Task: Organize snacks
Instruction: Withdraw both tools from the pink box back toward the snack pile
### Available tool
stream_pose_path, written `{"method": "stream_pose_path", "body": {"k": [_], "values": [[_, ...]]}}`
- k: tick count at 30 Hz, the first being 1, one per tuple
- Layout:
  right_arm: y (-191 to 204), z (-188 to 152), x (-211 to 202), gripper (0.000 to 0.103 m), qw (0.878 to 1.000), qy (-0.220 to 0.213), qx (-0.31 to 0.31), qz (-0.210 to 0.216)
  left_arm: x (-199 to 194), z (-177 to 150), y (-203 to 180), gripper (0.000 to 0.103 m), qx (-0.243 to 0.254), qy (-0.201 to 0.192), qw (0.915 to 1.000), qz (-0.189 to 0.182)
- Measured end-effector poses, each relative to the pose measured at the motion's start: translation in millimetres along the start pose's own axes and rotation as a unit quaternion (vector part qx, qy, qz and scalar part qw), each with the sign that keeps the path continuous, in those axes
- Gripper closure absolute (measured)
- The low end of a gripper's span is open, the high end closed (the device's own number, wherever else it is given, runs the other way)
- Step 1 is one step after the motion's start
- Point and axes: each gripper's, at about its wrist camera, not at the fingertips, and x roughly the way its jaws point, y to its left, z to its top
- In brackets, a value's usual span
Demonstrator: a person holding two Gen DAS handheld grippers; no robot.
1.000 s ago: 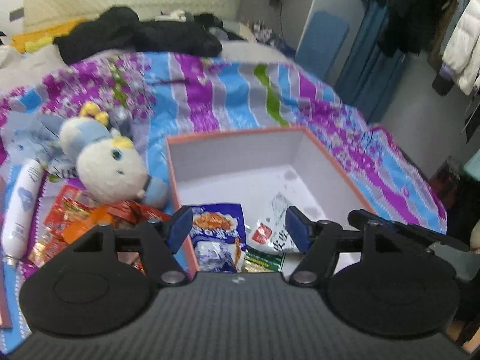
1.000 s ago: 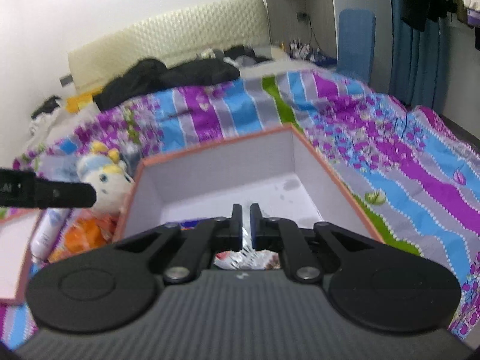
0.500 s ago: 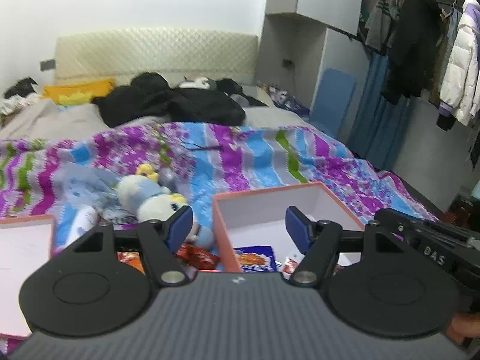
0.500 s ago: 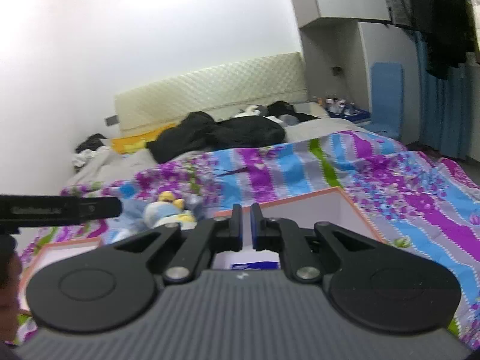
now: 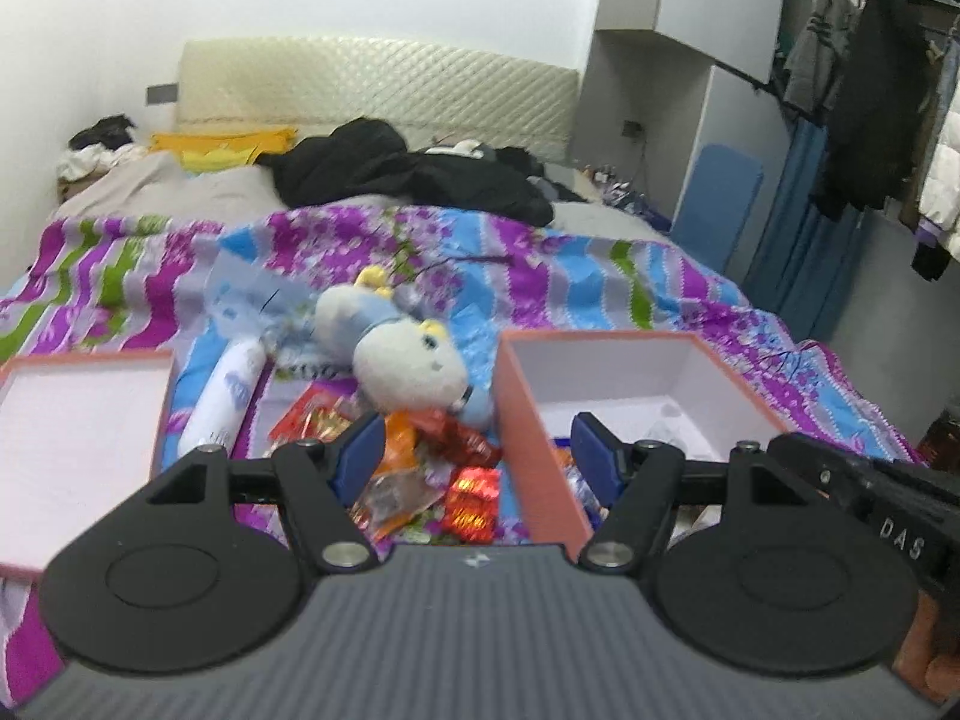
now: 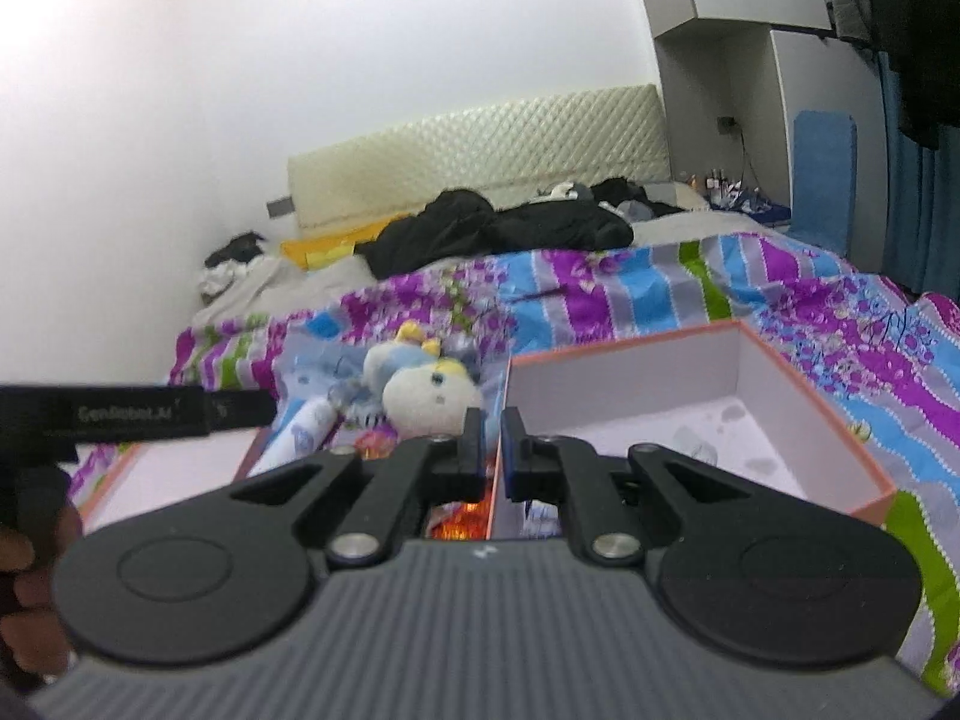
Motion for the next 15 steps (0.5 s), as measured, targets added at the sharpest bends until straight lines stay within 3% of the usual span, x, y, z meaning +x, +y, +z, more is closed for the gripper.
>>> {"method": "stream_pose_path", "body": {"k": [9,15], "values": [[20,-50,3,0.094,0.999,0.034,-0.004,0.022,12,-43,17,0.03,-0.003,0.046,0.9989,0.007],[25,-72,3,0.094,0.998,0.053,-0.006,0.028,6,-63,26,0.03,-0.013,0.036,0.9992,0.011]]}}
